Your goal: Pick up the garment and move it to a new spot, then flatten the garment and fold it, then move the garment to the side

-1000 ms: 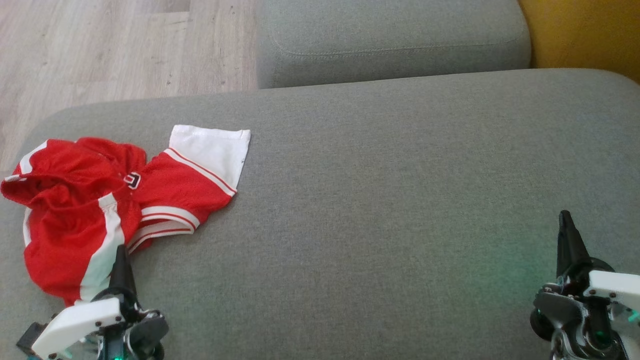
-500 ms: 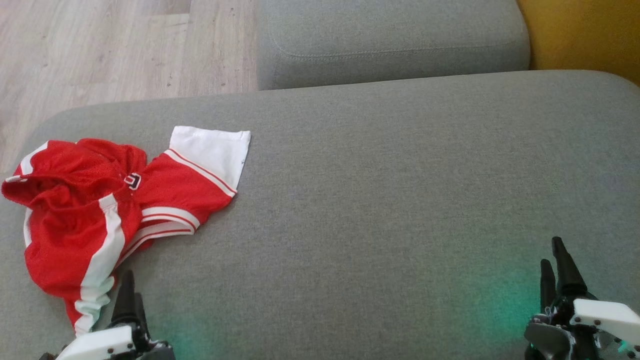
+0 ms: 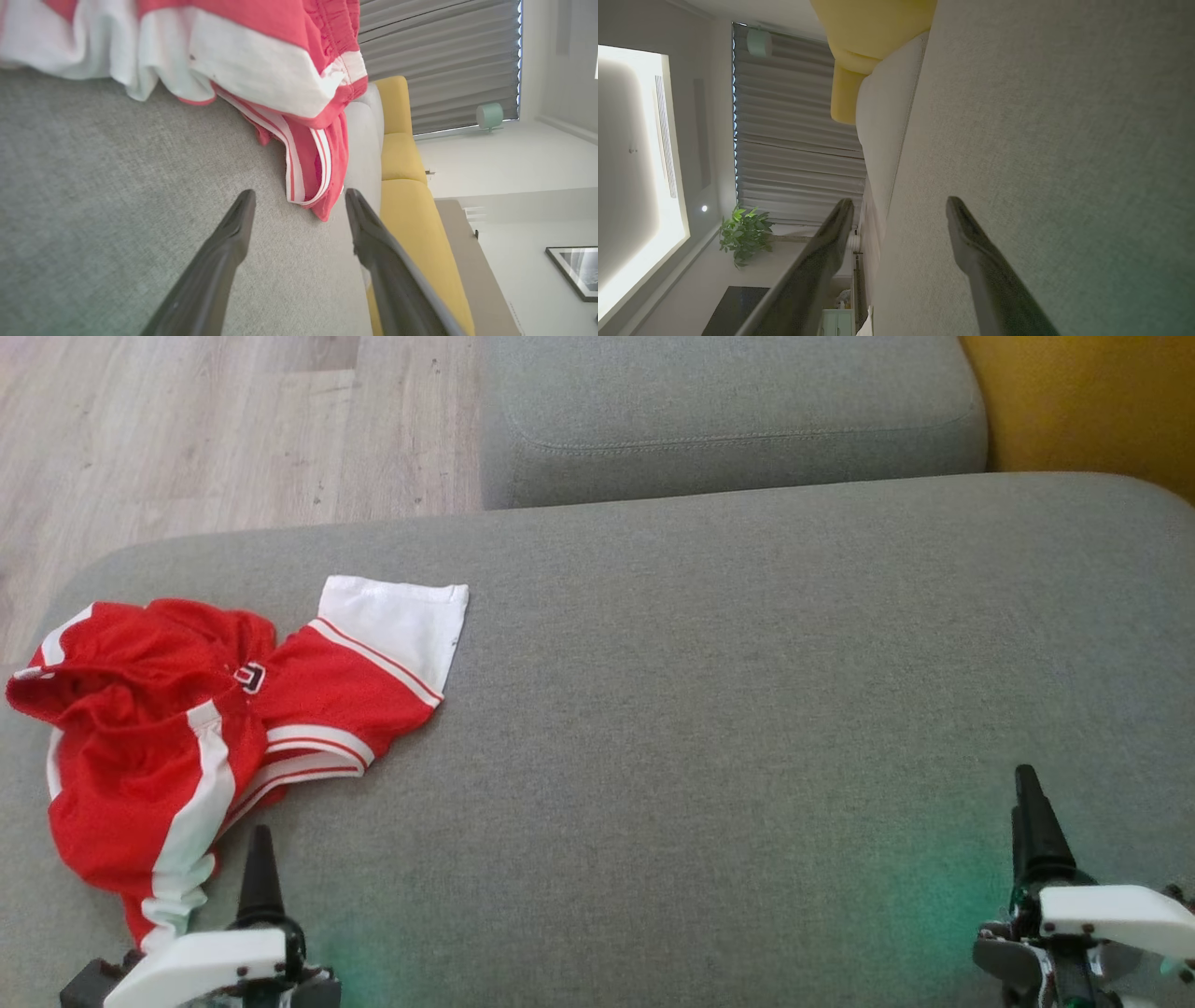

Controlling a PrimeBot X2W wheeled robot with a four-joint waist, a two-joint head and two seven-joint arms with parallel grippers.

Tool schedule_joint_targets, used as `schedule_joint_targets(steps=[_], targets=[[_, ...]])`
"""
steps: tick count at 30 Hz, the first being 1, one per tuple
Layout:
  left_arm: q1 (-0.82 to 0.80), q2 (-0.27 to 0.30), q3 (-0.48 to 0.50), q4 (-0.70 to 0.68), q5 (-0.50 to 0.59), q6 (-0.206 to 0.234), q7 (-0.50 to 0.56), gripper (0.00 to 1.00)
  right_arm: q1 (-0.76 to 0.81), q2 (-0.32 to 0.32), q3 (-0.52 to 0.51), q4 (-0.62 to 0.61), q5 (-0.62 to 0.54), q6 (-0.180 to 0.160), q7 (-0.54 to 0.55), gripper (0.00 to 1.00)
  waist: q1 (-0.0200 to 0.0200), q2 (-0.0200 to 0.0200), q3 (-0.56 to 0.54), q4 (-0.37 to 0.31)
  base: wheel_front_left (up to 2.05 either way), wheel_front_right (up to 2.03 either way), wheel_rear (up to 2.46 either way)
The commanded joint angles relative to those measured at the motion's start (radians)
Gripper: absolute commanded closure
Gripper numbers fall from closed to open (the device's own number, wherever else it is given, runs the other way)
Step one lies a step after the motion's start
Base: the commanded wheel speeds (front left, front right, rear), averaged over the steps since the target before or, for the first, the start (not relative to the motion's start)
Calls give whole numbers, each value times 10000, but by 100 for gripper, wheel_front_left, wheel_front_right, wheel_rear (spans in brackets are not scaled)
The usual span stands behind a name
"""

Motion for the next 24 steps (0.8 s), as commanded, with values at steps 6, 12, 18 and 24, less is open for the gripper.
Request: schedule_joint_targets(steps=[6,12,18,24], targets=[[-322,62,-189,-486,965,298,-246,0,-348,-63,229,-519,-1067,0,-230,0,0,0,-46,0,0,0,0],[-281,65,-386,-630,1790,525,-425,0,-319,-68,390,-630,-1882,0,-407,0,0,0,-90,2,0,0,0],[-235,69,-573,-756,2559,744,-603,0,-279,-72,565,-697,-2672,0,-584,0,0,0,-151,20,0,0,0],[-181,72,-730,-852,3321,942,-781,0,-228,-76,688,-759,-3444,-1,-761,0,0,0,-228,45,0,0,0]])
